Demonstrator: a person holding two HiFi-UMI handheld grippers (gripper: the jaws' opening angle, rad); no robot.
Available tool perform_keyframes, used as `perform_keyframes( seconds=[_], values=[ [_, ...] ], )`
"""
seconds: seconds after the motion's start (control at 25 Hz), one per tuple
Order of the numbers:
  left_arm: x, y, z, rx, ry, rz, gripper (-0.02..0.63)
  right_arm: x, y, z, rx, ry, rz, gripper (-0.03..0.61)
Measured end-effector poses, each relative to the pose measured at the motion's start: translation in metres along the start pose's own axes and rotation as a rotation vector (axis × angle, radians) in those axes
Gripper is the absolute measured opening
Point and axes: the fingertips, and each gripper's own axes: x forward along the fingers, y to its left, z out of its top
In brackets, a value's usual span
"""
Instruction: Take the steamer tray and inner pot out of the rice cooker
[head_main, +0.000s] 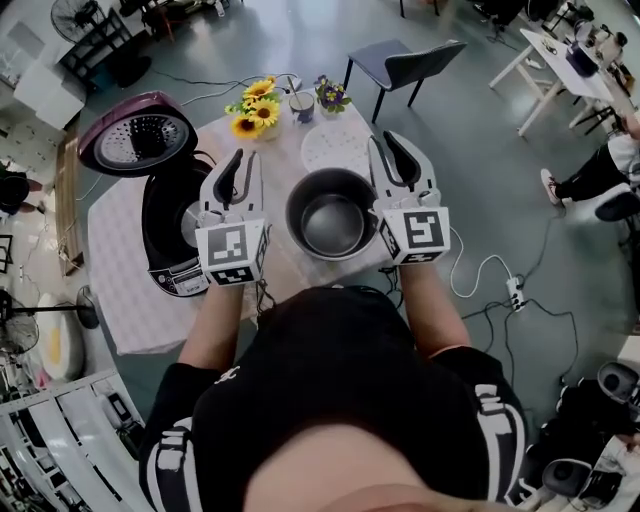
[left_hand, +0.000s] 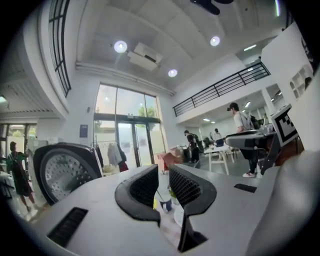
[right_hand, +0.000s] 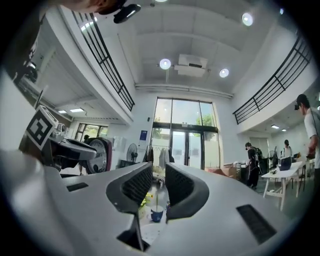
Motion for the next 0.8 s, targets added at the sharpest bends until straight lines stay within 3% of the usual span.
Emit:
perform_keyframes(
  seconds=[0.16, 0.44, 0.8],
  values=[
    [-0.012, 0.008, 0.016, -0.017, -0.046, 0.073, 0.006, 0.004, 0.013, 0.016, 0.042, -0.05, 0.017, 0.0],
    [-0.016, 0.003, 0.0, -0.059, 0.012, 0.091, 0.003, 0.004, 0.026, 0.013, 0.086, -0.046, 0.015, -0.002],
    [-0.018, 0.005, -0.005, -0.091, 0.019, 0.104, 0.005, 0.006, 0.036, 0.0, 0.106, -0.002, 0.072, -0.002]
  ],
)
